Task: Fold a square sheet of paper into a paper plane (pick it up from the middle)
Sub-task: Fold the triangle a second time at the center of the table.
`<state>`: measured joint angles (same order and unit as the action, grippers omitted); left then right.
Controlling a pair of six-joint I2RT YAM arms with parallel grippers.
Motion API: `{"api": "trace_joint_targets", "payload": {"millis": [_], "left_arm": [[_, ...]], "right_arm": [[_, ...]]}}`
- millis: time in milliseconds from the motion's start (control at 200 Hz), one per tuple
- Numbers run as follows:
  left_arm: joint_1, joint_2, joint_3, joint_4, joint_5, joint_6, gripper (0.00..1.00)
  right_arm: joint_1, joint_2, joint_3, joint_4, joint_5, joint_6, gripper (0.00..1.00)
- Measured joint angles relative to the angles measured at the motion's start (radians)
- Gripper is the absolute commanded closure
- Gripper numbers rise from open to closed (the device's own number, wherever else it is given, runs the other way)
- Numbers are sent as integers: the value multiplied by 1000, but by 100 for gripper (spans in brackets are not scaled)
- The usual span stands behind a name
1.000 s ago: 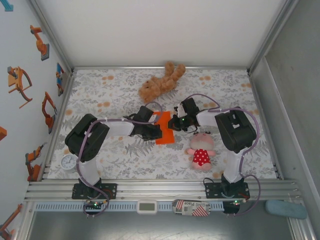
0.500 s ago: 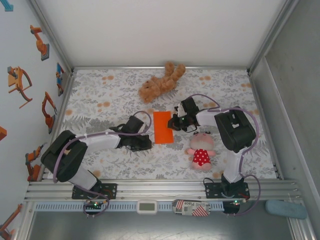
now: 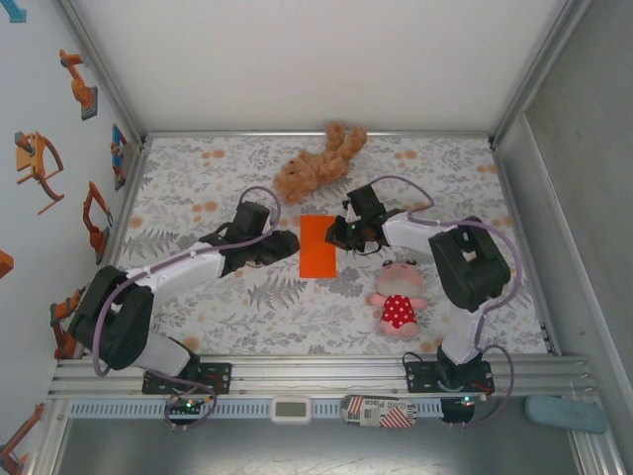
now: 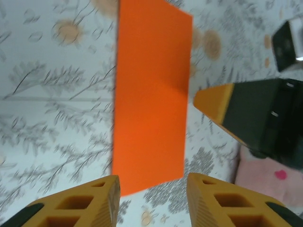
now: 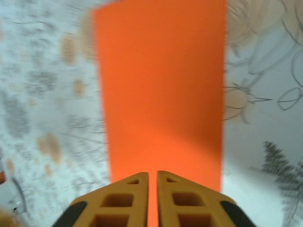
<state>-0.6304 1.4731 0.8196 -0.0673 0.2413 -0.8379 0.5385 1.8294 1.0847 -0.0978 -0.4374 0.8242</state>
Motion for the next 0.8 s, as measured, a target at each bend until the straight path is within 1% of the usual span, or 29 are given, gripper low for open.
{"api": "trace_joint_targets", "payload": {"millis": [75, 145, 150, 160, 165, 190, 205, 356, 456, 576, 801], "left_arm": [[3, 30, 25, 22, 13, -2, 53], [4, 59, 47, 31, 20, -3, 52], [4, 62, 50, 31, 21, -3, 52], [4, 66, 52, 32, 21, -3, 52], [4, 71, 55, 32, 22, -3, 52], [5, 84, 64, 35, 25, -3, 51], [6, 93, 69, 38, 27, -3, 51], [10, 199, 127, 76, 67, -5, 52], [11, 271, 169, 85, 87, -6, 54], [14, 338, 219, 73, 101, -6, 57], [19, 401, 277, 40, 99, -1, 57]], "right_arm": [[0, -93, -5, -5, 8, -8, 73], [0, -166, -10, -20, 27, -13, 62], [0, -170, -10, -21, 28, -14, 59], [0, -180, -12, -23, 34, -6, 49], [-1, -183, -13, -26, 37, -6, 46], [-2, -205, -19, -31, 47, -9, 38], [-3, -217, -24, -35, 57, -11, 36], [-16, -268, -82, -95, 129, -13, 36], [-25, -270, -115, -127, 163, -7, 45], [-26, -270, -135, -128, 166, 12, 54], [-27, -269, -184, -86, 125, 44, 59]]}}
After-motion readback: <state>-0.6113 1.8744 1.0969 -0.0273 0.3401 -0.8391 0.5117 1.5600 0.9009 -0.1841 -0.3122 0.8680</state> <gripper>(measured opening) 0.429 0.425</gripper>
